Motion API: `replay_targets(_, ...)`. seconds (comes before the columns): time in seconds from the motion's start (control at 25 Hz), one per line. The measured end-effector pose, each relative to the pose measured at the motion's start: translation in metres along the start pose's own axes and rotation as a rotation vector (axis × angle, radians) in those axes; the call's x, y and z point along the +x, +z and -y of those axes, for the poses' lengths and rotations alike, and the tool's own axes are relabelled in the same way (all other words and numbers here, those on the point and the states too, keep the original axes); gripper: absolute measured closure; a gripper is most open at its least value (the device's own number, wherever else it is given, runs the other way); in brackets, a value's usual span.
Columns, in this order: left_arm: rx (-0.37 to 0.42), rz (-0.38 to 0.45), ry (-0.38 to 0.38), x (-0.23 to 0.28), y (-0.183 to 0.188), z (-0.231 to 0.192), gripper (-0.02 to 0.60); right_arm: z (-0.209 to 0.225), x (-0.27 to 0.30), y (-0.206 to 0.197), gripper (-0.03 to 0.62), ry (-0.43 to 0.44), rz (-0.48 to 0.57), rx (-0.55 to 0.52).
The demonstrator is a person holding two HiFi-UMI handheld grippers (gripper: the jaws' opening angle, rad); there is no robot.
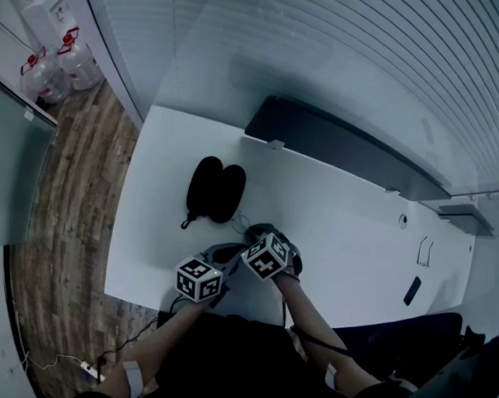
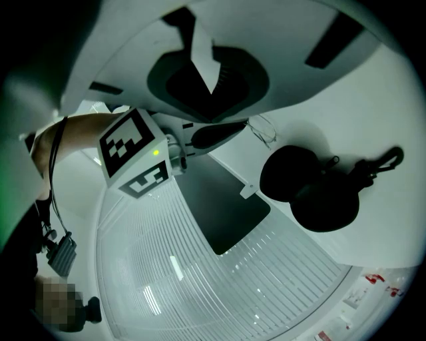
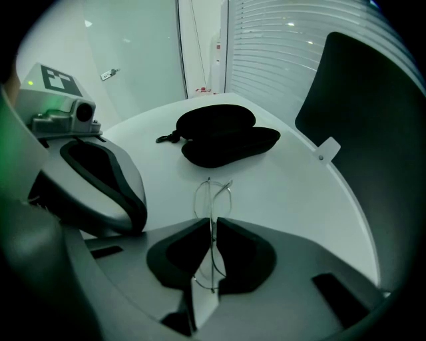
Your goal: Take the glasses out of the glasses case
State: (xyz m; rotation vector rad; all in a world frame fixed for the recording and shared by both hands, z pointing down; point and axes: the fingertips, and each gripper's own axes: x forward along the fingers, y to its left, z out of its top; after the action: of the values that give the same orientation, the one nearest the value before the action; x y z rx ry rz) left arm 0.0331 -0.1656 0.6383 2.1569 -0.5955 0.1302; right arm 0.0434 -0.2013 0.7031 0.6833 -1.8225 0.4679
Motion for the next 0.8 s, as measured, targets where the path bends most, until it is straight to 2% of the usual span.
replay_targets(0.36,0.015,0.012,-0.002,-0.001,0.003,0.004,0.574,0.000,-0.003,-0.003,0.542,0.001,0.008,-0.002)
replay_targets(0.52,0.026,0.018,-0.001,-0.004,0.005,0.006,0.574,-0.001,-0.008,-0.001,0.513,-0.004,0.027,0.010)
replay_targets(0.8,0.045,0.033,0.001,-0.010,0.011,0.009,0.574,0.000,-0.021,0.007,0.513,-0.035,0.086,0.046)
